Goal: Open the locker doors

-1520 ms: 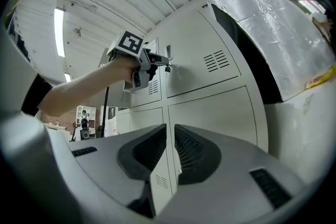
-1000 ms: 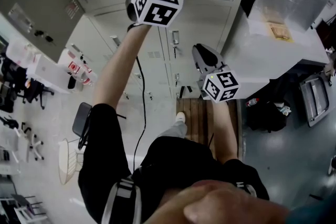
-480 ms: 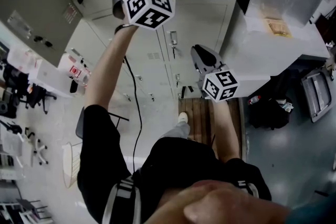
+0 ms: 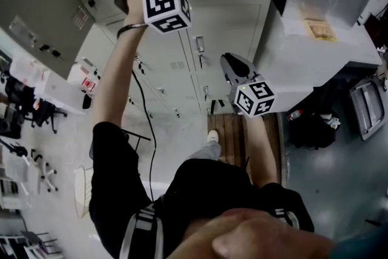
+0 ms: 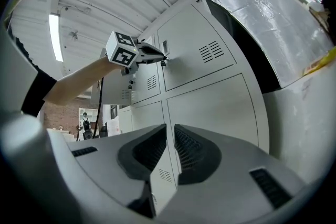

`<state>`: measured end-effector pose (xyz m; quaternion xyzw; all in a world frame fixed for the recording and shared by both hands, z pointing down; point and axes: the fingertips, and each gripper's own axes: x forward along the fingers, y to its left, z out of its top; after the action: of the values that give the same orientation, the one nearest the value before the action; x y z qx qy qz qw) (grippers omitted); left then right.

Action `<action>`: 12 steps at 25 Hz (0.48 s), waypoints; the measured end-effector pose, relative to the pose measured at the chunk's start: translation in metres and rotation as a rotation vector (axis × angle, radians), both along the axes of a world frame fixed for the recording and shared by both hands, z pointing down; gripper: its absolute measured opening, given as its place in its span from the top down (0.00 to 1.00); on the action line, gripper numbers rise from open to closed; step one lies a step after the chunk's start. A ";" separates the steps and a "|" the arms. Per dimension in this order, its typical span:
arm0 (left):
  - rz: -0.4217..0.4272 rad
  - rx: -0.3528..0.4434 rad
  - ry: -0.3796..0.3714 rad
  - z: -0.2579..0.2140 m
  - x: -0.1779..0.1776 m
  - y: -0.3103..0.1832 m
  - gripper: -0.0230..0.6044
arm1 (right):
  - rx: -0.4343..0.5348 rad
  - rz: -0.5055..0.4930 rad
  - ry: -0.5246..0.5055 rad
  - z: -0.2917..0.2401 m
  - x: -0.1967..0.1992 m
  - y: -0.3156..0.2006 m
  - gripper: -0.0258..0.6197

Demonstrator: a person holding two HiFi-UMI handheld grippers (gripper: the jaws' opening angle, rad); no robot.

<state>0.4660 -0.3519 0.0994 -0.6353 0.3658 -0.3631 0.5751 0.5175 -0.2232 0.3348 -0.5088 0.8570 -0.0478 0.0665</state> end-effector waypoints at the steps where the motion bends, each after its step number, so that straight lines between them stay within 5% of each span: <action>1: -0.004 0.006 -0.018 0.001 0.000 0.000 0.92 | 0.000 0.000 0.001 0.000 0.000 0.001 0.89; 12: -0.023 0.035 -0.014 0.001 0.001 0.001 0.92 | -0.021 0.014 0.033 0.009 0.000 0.005 0.89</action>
<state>0.4666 -0.3513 0.1000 -0.6184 0.3753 -0.3678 0.5844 0.5180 -0.2186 0.3433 -0.5163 0.8538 -0.0478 0.0475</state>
